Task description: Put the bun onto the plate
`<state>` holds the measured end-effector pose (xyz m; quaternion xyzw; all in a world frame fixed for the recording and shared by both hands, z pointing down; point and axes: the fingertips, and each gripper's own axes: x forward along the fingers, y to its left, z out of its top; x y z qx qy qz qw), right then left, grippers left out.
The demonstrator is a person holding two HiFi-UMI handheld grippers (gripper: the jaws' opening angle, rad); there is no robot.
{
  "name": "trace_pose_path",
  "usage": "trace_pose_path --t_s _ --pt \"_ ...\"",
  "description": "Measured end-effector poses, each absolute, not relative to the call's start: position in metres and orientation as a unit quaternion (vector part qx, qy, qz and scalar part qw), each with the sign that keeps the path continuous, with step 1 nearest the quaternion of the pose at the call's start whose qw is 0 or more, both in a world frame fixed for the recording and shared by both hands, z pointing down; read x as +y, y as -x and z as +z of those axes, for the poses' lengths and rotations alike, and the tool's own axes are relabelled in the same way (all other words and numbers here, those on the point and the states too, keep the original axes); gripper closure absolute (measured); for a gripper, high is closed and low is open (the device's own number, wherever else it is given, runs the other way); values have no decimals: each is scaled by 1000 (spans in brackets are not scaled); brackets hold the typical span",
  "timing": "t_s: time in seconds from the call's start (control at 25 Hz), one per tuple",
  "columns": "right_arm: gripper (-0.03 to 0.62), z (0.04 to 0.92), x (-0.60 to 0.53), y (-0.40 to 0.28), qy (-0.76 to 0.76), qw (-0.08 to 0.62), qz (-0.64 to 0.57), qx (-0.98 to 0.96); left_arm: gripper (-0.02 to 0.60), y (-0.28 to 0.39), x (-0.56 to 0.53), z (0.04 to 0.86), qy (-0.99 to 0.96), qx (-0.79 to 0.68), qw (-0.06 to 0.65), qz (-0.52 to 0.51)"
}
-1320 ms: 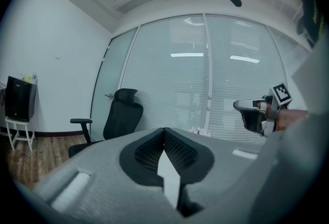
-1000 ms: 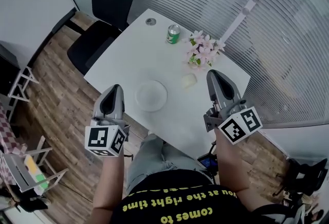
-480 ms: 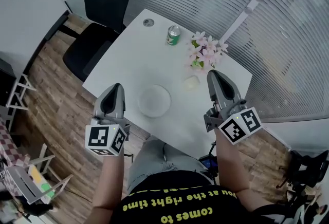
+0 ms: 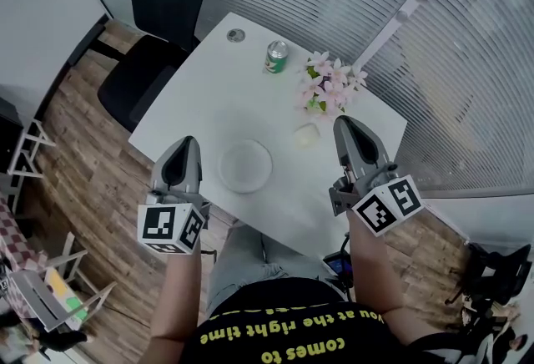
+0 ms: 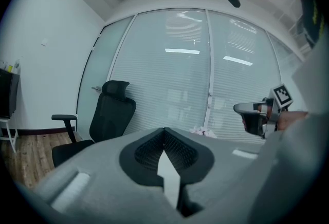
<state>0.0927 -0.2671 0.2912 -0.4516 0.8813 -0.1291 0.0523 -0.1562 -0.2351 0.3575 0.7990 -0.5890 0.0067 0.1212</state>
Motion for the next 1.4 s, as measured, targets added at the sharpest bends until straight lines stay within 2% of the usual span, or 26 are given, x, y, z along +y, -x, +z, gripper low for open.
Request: trace_pose_path --t_s 1.4 --pt "591 361 -301 -121 462 14 -165 871 581 134 -277 412 -796 -585 151 42"
